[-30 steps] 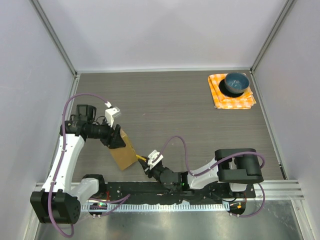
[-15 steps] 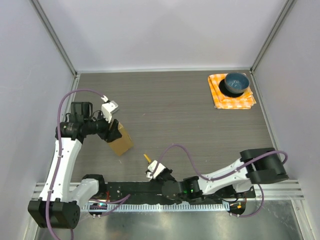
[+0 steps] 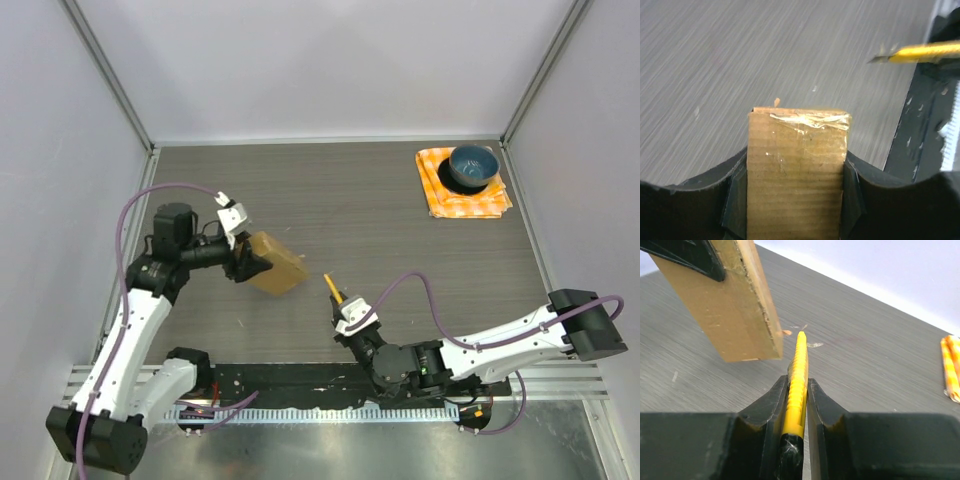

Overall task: Unpack the express box
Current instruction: Adjust the express box at the center of the board.

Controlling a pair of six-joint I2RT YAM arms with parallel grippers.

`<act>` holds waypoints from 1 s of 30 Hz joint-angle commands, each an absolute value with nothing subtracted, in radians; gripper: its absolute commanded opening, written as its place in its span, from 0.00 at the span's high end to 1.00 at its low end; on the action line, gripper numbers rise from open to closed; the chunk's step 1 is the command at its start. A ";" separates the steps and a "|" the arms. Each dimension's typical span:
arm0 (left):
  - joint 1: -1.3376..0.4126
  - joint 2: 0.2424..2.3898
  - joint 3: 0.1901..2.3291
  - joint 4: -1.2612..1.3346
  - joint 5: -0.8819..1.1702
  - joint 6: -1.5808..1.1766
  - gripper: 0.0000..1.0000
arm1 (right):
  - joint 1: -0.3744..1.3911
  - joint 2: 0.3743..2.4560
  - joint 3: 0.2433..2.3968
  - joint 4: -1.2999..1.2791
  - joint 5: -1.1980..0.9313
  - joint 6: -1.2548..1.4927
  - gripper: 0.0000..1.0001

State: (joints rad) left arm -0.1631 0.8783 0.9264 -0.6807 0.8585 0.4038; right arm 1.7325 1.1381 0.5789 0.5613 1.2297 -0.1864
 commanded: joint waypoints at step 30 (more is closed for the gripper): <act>-0.196 0.905 0.574 -0.673 0.902 0.729 0.59 | 1.459 1.311 0.534 0.782 1.016 -0.069 0.99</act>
State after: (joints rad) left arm -0.2199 0.8967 0.5827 -0.4530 1.0195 0.5762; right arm 1.5036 1.2438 0.4896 0.6846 1.1370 -0.1368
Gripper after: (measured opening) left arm 0.559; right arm 0.242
